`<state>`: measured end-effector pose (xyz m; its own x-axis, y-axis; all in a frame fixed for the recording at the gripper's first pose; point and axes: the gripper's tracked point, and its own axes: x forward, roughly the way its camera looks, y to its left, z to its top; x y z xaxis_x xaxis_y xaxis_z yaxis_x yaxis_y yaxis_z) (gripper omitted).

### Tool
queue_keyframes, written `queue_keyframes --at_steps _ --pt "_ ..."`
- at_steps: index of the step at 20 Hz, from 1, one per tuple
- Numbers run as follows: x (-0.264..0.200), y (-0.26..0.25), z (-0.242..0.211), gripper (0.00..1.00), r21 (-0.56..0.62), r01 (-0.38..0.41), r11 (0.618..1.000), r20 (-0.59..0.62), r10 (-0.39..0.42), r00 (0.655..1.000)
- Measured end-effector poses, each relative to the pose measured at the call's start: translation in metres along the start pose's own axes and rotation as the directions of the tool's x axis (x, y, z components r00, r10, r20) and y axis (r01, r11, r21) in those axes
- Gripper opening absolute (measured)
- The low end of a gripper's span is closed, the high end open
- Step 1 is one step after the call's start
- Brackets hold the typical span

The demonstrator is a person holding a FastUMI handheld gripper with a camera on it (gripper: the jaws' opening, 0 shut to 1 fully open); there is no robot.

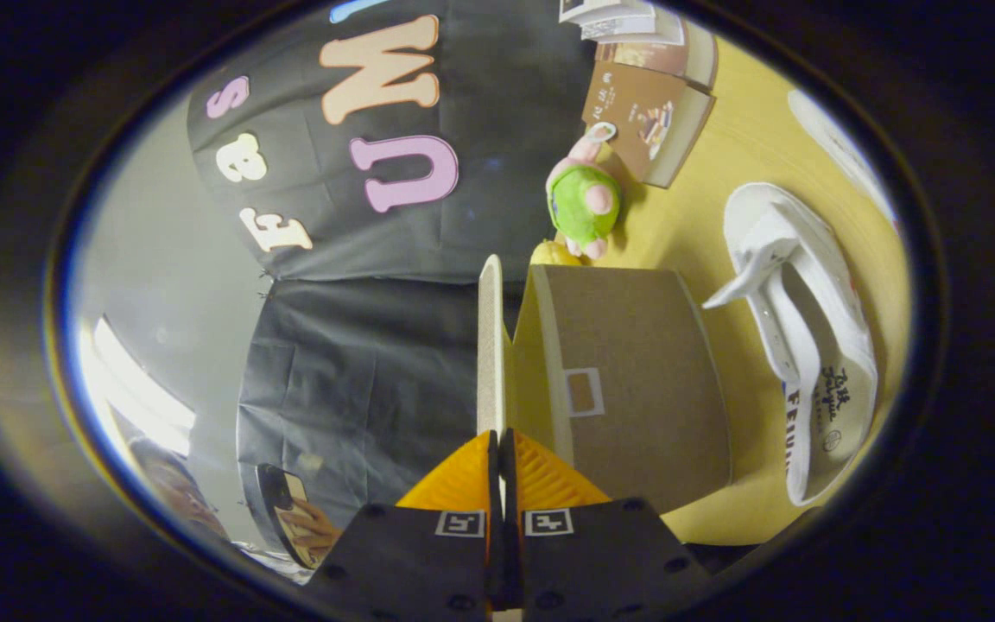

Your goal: Open the storage box then place both shoes into the box .Put the left shoe in first, then the right shoe, with the right side of both shoes facing outward in a uniform manner.

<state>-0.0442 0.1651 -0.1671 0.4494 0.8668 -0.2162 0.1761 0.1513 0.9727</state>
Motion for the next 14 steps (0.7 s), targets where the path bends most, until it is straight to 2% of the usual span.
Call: queue_keyframes --at_steps 8,14 --pt "0.014 0.065 -0.007 0.03 -0.172 -0.015 0.985 -0.023 0.011 1.0" --pt "0.043 0.107 -0.024 0.03 -0.235 -0.052 0.971 -0.064 0.038 0.997"
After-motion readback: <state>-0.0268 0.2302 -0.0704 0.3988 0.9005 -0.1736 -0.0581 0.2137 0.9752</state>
